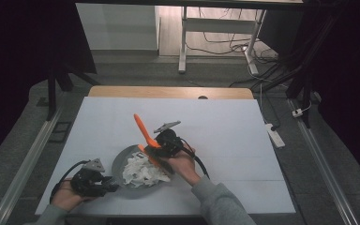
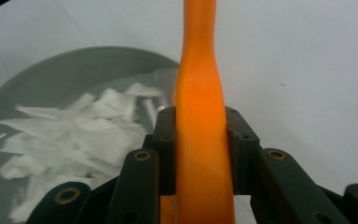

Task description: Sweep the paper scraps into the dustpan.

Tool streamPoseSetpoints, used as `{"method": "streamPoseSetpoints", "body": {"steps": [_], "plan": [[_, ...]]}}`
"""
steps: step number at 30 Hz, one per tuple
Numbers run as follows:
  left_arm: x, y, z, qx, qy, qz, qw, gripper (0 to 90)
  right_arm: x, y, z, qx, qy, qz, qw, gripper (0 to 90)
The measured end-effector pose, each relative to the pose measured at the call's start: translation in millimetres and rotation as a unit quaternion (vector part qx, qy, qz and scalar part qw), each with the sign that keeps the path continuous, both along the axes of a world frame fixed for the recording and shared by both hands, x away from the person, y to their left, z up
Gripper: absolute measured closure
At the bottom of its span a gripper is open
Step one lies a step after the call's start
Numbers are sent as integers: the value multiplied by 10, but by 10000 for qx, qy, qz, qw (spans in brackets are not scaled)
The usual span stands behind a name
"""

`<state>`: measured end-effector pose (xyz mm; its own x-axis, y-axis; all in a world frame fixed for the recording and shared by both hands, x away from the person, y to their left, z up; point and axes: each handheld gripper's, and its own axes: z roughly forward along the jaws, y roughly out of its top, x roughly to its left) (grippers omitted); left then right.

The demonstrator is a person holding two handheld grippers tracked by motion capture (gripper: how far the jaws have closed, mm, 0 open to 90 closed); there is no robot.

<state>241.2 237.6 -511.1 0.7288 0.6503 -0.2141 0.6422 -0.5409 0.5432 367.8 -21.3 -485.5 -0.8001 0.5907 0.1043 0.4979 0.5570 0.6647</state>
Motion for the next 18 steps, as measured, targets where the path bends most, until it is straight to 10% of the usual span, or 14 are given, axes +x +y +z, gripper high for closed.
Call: {"method": "streamPoseSetpoints", "body": {"steps": [7, 10, 18], "plan": [[3, 0, -5, -25, 6, 17, 10000, 619, -181, 208, 111, 574, 273, 371, 9973, 704], [7, 10, -10, -28, 13, 8, 10000, 619, -211, 222, 201, 667, 54, 428, 9968, 704], [16, 20, -21, -49, 36, 19, 10000, 619, 8, -104, 341, 647, -289, -177, 9973, 704]]}}
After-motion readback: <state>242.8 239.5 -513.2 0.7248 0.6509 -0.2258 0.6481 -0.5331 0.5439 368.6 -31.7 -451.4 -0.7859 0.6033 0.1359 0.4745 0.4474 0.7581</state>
